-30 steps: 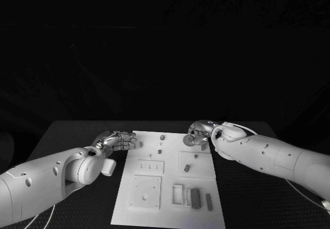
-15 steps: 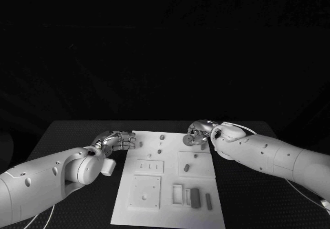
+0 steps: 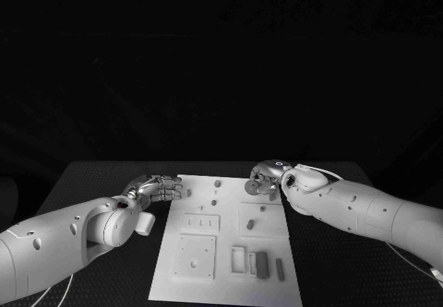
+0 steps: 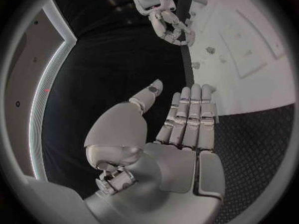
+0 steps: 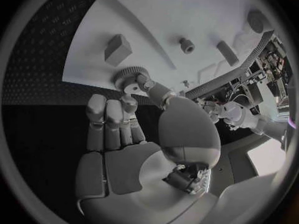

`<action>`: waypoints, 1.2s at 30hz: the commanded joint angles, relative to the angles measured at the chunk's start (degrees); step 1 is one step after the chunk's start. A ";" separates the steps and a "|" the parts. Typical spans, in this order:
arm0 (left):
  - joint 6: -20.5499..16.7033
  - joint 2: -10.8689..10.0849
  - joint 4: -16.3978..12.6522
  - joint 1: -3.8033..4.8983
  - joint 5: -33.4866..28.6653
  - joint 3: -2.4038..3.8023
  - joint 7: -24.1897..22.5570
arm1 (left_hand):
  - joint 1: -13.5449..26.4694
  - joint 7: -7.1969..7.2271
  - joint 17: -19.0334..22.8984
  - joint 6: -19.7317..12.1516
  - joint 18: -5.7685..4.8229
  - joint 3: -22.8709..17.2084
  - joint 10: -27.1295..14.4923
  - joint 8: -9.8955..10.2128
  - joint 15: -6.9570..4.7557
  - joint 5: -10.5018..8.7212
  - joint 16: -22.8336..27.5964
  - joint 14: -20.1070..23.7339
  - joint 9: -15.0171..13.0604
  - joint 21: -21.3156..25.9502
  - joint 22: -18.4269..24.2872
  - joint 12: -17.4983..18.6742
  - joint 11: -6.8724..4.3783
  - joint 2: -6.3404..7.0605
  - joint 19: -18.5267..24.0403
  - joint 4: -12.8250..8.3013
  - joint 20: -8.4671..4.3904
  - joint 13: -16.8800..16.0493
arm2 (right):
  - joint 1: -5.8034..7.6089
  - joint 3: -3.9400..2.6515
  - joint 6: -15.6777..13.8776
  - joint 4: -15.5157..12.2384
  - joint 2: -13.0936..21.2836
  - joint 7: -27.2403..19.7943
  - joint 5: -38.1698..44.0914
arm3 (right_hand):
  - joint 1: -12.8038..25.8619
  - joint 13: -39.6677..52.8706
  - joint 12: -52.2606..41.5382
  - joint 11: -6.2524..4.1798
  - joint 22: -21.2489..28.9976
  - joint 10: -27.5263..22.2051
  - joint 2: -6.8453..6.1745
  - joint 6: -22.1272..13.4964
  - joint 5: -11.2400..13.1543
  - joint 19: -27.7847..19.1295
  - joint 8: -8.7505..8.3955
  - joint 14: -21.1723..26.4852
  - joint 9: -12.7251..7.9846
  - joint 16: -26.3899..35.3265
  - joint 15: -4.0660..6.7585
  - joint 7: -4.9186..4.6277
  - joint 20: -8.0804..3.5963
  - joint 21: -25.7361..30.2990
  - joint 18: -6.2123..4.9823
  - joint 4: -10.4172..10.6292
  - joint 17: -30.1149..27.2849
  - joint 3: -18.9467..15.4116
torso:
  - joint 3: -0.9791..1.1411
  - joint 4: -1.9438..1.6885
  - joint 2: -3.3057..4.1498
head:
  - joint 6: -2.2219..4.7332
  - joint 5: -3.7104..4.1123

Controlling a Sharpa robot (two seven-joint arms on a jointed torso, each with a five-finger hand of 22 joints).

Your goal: Assemble the parts on the task board

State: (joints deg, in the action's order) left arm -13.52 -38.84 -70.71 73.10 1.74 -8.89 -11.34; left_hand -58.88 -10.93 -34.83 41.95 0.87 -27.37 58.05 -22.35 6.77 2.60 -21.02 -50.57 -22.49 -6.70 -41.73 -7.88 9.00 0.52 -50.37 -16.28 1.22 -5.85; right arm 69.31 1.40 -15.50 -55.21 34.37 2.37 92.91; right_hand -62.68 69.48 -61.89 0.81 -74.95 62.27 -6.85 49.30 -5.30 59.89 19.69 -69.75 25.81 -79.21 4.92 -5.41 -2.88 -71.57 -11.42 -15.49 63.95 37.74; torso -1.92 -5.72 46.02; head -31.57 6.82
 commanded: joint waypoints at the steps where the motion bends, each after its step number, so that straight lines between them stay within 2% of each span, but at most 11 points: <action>1: 0.79 0.05 -0.08 0.04 0.30 0.06 -0.40 | -0.39 -0.19 -0.09 0.16 0.13 -0.05 0.24 0.38 0.12 0.23 0.25 -0.31 0.07 0.29 0.09 0.33 0.34 -0.18 -0.36 -0.03 -0.04 0.09 | -0.82 0.47 1.94 0.10 0.01 1.56 2.15 | 1.58 -0.23 -0.34 -0.36 -0.86 0.10 -0.13 5.59 -0.13 0.39 0.84 -0.88 1.32 -0.26 0.53 -1.36 0.07 -0.32 -3.58 1.08 0.06 -0.03 | -0.04 -0.02 0.00 | -0.02 0.05; 5: 0.75 0.02 -0.09 0.04 0.30 0.06 -0.39 | -0.38 -0.18 -0.11 0.17 0.13 -0.04 0.26 0.38 0.12 0.23 0.27 -0.32 0.06 0.30 0.09 0.34 0.33 -0.20 -0.37 -0.02 -0.04 0.09 | -0.82 0.47 1.39 -0.08 0.13 1.74 2.33 | 1.74 -0.36 -0.40 -0.58 -0.87 0.22 -0.10 6.28 -0.14 0.45 1.12 -1.09 1.54 -0.35 0.71 -1.12 -0.03 -0.36 -3.58 1.31 0.13 0.17 | -0.04 0.00 0.00 | -0.04 0.02; 9: 0.75 0.00 -0.14 0.04 0.30 0.06 -0.43 | -0.38 -0.17 -0.12 0.18 0.13 -0.04 0.27 0.38 0.12 0.23 0.28 -0.33 0.06 0.31 0.09 0.34 0.33 -0.21 -0.38 -0.01 -0.04 0.09 | -0.82 0.47 -0.66 -1.13 0.42 2.37 2.88 | 1.81 -0.44 -0.45 -0.73 -0.88 0.35 0.05 6.71 -0.13 0.52 1.29 -1.33 1.69 -0.46 0.83 -0.96 -0.10 -0.42 -3.58 1.42 0.26 0.25 | -0.06 -0.01 0.00 | -0.08 -0.01; 16: 0.62 -0.22 -0.27 0.05 0.30 0.06 -0.43 | -0.38 -0.15 -0.14 0.21 0.13 -0.04 0.30 0.37 0.12 0.23 0.30 -0.34 0.06 0.33 0.09 0.36 0.32 -0.23 -0.39 0.00 -0.04 0.09 | -0.74 0.26 -4.46 -6.41 2.18 4.97 5.73 | 2.53 -0.86 -0.47 -1.00 -0.79 0.88 -1.17 7.16 -0.13 0.99 1.27 -2.06 1.93 -0.69 1.14 -0.69 -0.36 -0.53 -3.58 2.51 0.45 0.35 | -0.06 0.04 -0.01 | 0.19 0.00; 22: 0.39 -0.33 -0.45 0.06 0.30 0.06 -0.52 | -0.39 -0.13 -0.17 0.23 0.13 -0.04 0.32 0.37 0.12 0.23 0.32 -0.36 0.05 0.35 0.09 0.37 0.31 -0.22 -0.39 -0.01 -0.04 0.10 | 0.15 -0.27 -6.50 -10.54 3.01 6.92 7.84 | 2.84 -1.36 -0.41 -1.19 -0.69 1.48 -2.75 7.60 -0.12 1.52 1.21 -2.80 2.19 -0.85 1.32 -0.49 -0.72 -0.54 -3.58 4.33 0.55 0.83 | -0.09 0.03 0.00 | 0.43 0.16; 26: 0.44 -0.34 -0.51 0.06 0.30 0.07 -0.52 | -0.40 -0.12 -0.18 0.23 0.13 -0.04 0.32 0.38 0.12 0.23 0.33 -0.37 0.05 0.36 0.09 0.37 0.30 -0.21 -0.40 -0.02 -0.05 0.10 | 0.52 -0.47 -7.83 -12.77 2.97 7.86 8.80 | 2.84 -1.50 -0.40 -1.26 -0.67 1.65 -3.29 7.71 -0.11 1.69 1.16 -2.99 2.27 -0.87 1.37 -0.45 -0.85 -0.54 -3.58 4.96 0.54 0.99 | -0.07 -0.03 -0.01 | 0.50 0.14; 28: 0.43 -0.33 -0.49 0.06 0.30 0.07 -0.48 | -0.40 -0.12 -0.19 0.24 0.13 -0.04 0.33 0.38 0.12 0.23 0.33 -0.37 0.05 0.36 0.09 0.38 0.30 -0.20 -0.40 -0.02 -0.05 0.10 | 0.59 -0.47 -8.88 -13.30 2.43 7.65 9.73 | 2.86 -1.58 -0.37 -1.27 -0.65 1.70 -3.65 7.70 -0.10 1.76 1.10 -3.01 2.30 -0.84 1.40 -0.44 -0.91 -0.51 -3.58 5.34 0.45 1.07 | -0.08 -0.06 -0.01 | 0.64 0.17; 31: 0.42 -0.26 -0.44 0.07 0.30 0.07 -0.53 | -0.41 -0.12 -0.19 0.24 0.13 -0.04 0.33 0.38 0.12 0.23 0.34 -0.38 0.05 0.37 0.09 0.38 0.30 -0.19 -0.40 -0.03 -0.04 0.10 | 0.60 -0.47 -8.96 -13.73 1.45 7.64 10.47 | 2.55 -1.69 -0.32 -1.27 -0.62 1.73 -4.39 7.62 -0.10 1.83 0.97 -2.94 2.34 -0.72 1.42 -0.45 -1.03 -0.46 -3.58 5.57 0.21 1.23 | -0.09 -0.06 0.00 | 0.80 0.21; 36: 0.45 -0.25 -0.49 0.07 0.30 0.07 -0.50 | -0.42 -0.10 -0.21 0.25 0.14 -0.04 0.35 0.38 0.12 0.23 0.36 -0.39 0.05 0.38 0.09 0.39 0.29 -0.19 -0.42 -0.03 -0.05 0.10 | 0.60 -0.37 -9.65 -13.11 -0.94 8.48 13.08 | 2.48 -1.75 -0.31 -1.24 -0.62 1.78 -4.67 7.51 -0.08 1.89 0.85 -3.00 2.34 -0.71 1.40 -0.48 -1.08 -0.44 -3.58 5.82 0.21 1.28 | -0.04 -0.03 0.04 | 0.81 0.07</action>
State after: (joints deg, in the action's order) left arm -13.55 -39.19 -71.05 73.11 1.78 -8.88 -11.34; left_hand -58.88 -10.93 -34.98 41.95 0.87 -27.37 58.24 -22.35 6.77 2.60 -21.02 -50.57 -22.49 -6.70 -41.73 -7.88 9.20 0.52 -50.37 -16.28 1.22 -5.81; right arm 69.91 1.00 -23.51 -68.57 33.72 9.59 102.23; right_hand -60.18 67.78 -62.10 -0.31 -74.95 63.82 -10.92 50.67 -5.10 61.45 20.74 -72.52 28.24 -79.86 6.43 -4.08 -3.77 -71.79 -11.48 -10.03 64.17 39.06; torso -1.99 -5.75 46.01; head -30.78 6.98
